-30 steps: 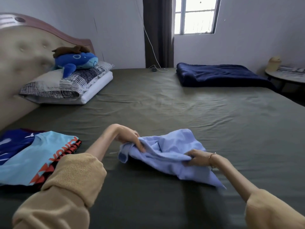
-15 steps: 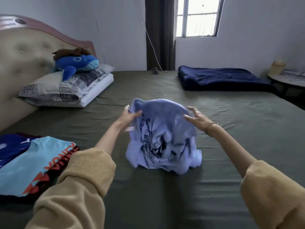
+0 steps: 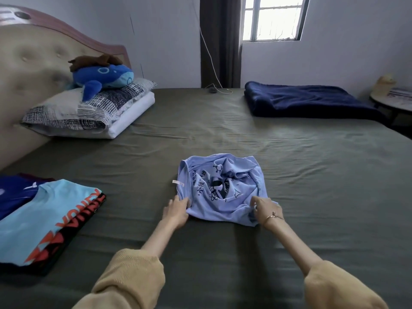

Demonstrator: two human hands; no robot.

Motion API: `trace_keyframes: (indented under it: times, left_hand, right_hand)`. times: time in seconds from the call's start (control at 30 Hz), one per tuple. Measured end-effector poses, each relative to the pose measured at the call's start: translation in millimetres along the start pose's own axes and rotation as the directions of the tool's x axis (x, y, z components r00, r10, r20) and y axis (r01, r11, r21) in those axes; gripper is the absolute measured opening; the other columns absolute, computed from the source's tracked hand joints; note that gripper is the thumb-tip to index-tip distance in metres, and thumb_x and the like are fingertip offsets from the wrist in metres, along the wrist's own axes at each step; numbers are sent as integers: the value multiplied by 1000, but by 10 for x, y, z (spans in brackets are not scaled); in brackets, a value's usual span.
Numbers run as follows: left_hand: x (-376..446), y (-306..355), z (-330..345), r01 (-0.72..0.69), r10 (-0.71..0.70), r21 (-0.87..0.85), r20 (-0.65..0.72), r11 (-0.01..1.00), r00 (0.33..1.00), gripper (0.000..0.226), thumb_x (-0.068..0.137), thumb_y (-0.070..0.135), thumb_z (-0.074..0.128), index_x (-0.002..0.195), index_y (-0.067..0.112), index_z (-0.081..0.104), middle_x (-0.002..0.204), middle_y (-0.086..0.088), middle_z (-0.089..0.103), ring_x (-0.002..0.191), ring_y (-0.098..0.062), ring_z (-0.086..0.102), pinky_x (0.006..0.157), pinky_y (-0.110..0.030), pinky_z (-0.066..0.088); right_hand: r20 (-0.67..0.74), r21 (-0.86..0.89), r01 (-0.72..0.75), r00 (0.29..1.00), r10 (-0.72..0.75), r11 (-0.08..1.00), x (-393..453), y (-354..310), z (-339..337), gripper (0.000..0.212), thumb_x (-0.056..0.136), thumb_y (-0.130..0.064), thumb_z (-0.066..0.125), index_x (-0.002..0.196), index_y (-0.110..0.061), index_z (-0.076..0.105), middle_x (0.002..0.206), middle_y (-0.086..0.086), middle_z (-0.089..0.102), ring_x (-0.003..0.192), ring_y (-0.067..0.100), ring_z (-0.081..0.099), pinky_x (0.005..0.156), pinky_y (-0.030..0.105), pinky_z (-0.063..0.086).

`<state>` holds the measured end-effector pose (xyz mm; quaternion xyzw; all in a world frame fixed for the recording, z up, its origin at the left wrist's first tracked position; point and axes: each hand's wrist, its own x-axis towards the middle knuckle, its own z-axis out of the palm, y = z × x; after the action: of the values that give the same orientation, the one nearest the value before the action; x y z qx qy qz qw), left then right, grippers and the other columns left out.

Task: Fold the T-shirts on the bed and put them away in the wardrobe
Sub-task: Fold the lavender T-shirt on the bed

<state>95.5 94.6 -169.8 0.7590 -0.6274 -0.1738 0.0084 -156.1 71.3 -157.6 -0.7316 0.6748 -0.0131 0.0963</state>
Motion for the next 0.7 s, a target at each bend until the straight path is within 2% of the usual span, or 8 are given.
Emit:
trace_keyframes:
  times: [0.1,0.17,0.27,0.37,0.43,0.5,0.57,0.7]
  left_hand:
    - [-2,46,-203,-63,61,-71,-21,996,998,16,95,17,41,104,15,53,123,-12,57,117,-30,51,101,-44,33]
    - [5,102,-386,-121,117,-258,-30,959,993,25,95,29,42,101,15,62,118,-13,63,113,-30,55,101,-42,37]
    - [-78,347,-663,-228,240,-576,-56,785,969,32,99,27,46,97,6,70,91,-8,71,80,-11,64,75,-25,46]
    - [-217,616,-928,-290,320,-750,-110,595,941,33,97,17,51,68,8,64,56,7,64,49,1,55,52,-15,42]
    - [-320,736,-1066,-375,404,-731,-148,570,903,23,91,17,59,71,10,67,64,3,67,58,-1,59,58,-15,45]
    - [-401,766,-1191,-446,479,-685,-158,577,863,7,84,12,65,83,13,71,78,2,69,69,-1,62,66,-13,47]
    - [-393,723,-1300,-492,477,-611,-203,621,855,11,75,15,65,84,17,71,78,4,68,71,-2,59,67,-16,46]
    - [-275,511,-1450,-448,313,-396,-361,801,878,49,54,58,56,69,12,66,60,8,59,62,-9,51,69,-31,39]
  right_hand:
    - [-134,209,-85,984,115,974,101,42,-104,23,90,-13,46,111,-14,57,114,16,62,107,32,59,81,33,44]
    - [-238,444,-17,962,136,896,132,51,-147,25,88,-6,48,112,-6,55,103,22,64,100,38,60,76,34,43]
    - [-339,553,296,934,-114,779,-3,-47,-165,39,77,-2,63,114,-2,49,99,4,59,96,30,62,73,23,37]
    - [-214,390,416,909,-359,821,-154,-218,-48,67,71,-25,76,125,-8,40,112,-4,45,106,16,47,86,25,29]
    - [-294,290,367,913,-283,884,-171,-290,17,53,75,-28,72,118,-8,47,113,2,52,110,20,48,93,38,31]
    - [-503,279,337,849,-163,899,-139,-303,-3,21,77,-21,60,92,-6,60,92,11,64,91,32,61,80,42,44]
    - [-594,385,357,801,-68,851,-70,-242,-113,22,80,-24,49,76,-5,59,75,13,63,73,35,62,63,34,42]
    - [-541,575,412,839,-49,707,-33,-160,-460,40,81,-47,43,89,-9,57,74,6,58,72,28,54,63,28,24]
